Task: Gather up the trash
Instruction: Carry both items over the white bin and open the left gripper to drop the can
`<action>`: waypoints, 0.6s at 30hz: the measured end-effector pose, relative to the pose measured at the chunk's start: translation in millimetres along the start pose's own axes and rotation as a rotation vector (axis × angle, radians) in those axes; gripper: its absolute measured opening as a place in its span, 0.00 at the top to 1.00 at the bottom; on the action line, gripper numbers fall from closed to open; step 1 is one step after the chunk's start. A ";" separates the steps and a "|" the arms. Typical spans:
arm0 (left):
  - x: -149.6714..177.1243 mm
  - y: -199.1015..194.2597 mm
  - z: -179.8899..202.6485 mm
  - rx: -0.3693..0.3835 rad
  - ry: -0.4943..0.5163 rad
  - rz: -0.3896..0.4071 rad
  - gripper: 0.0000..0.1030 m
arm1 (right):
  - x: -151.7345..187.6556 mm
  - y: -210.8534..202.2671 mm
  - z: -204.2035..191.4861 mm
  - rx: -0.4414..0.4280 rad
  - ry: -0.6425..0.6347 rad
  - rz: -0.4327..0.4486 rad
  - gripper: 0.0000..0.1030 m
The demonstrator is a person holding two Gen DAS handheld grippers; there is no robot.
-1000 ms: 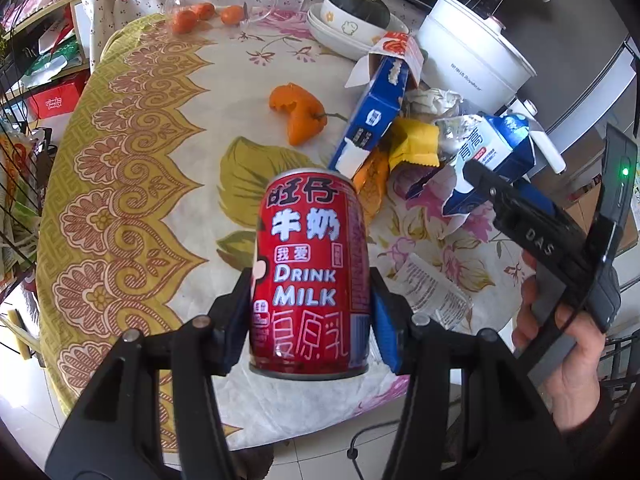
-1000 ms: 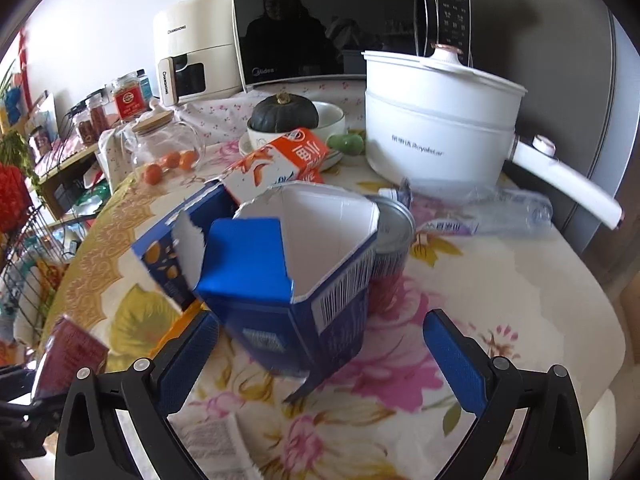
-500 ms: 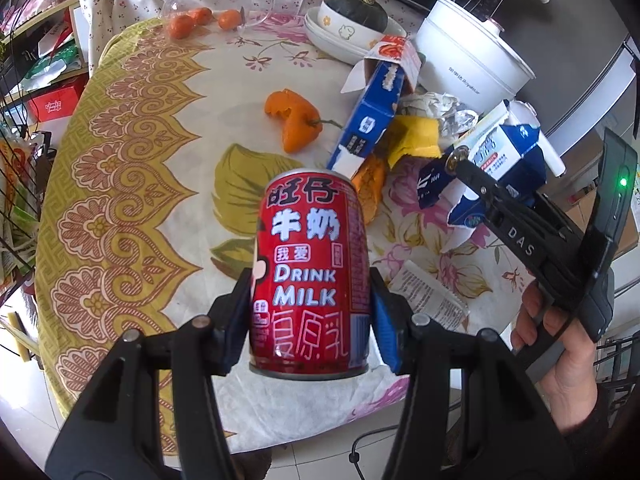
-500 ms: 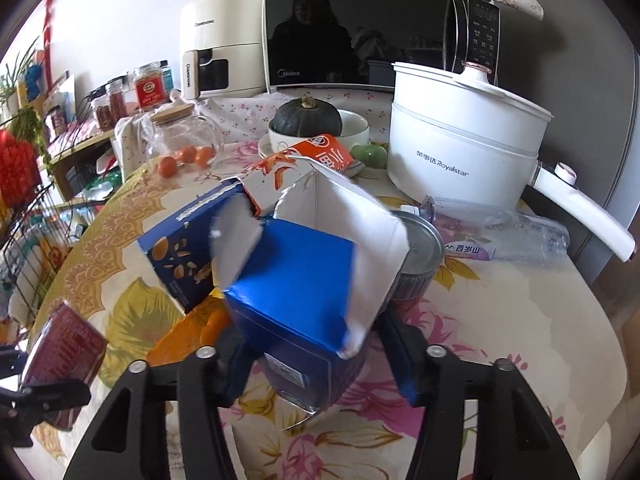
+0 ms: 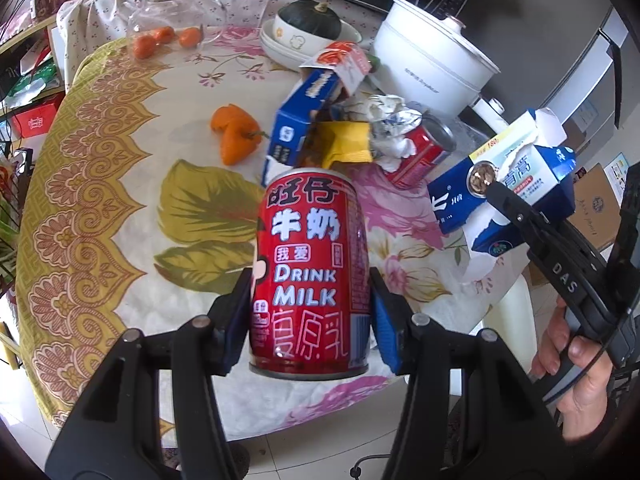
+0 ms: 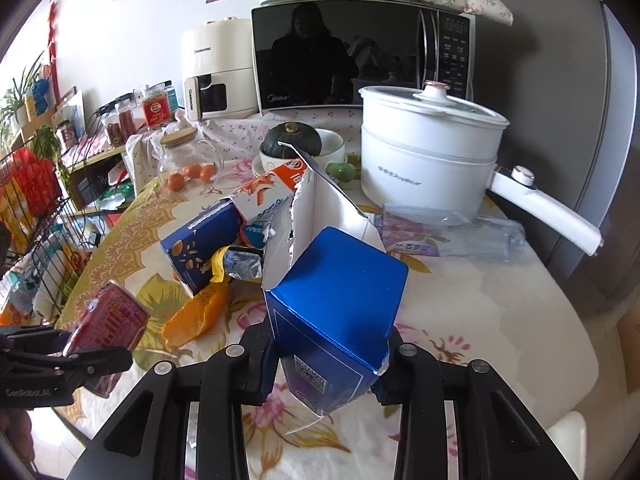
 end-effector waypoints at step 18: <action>23.7 7.8 159.7 0.155 0.191 -0.024 0.46 | 33.3 -107.0 101.0 0.144 0.096 -0.032 0.65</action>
Point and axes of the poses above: each gripper's, at about its wrist camera, not at the fingertips, and y roughly the way its jaws point, z to its right, x to its underside, the point moved 4 cm from there along y, roughly the way its jaws point, and after that the axes turned 9 degrees about -x, right-handed, at the moved point
